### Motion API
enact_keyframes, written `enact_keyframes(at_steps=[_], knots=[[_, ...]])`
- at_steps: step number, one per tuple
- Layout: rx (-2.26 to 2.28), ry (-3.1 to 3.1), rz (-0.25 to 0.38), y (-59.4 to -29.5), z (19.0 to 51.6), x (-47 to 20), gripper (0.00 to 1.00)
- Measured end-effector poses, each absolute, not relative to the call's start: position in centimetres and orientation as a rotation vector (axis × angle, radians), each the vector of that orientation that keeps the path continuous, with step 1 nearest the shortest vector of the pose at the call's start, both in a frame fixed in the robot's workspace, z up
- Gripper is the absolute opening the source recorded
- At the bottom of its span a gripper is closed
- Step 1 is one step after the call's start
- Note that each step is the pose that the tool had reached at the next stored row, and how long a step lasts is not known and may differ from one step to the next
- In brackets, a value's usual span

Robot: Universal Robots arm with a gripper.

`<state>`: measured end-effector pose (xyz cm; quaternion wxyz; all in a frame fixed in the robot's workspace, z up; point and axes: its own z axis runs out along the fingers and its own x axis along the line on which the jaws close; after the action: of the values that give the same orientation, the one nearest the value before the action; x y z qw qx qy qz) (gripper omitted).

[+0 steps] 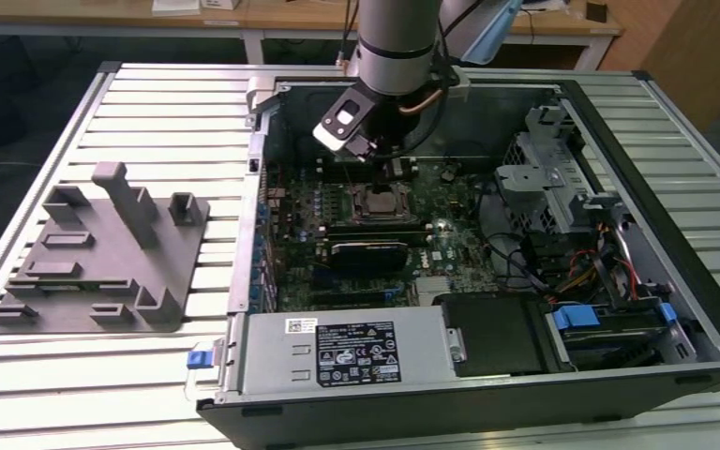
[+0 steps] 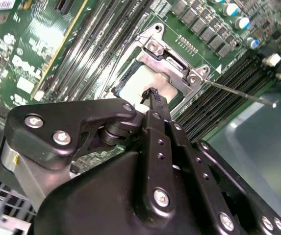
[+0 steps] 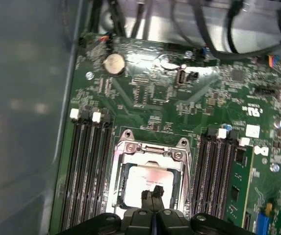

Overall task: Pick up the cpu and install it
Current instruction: 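Close the cpu cover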

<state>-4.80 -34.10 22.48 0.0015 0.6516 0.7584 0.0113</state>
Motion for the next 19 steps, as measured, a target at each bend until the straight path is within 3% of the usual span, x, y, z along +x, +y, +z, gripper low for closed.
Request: enact_keyframes(at_steps=[19], knots=[[1.606,2.701,0.035,-34.10,22.43,-4.80,0.11]])
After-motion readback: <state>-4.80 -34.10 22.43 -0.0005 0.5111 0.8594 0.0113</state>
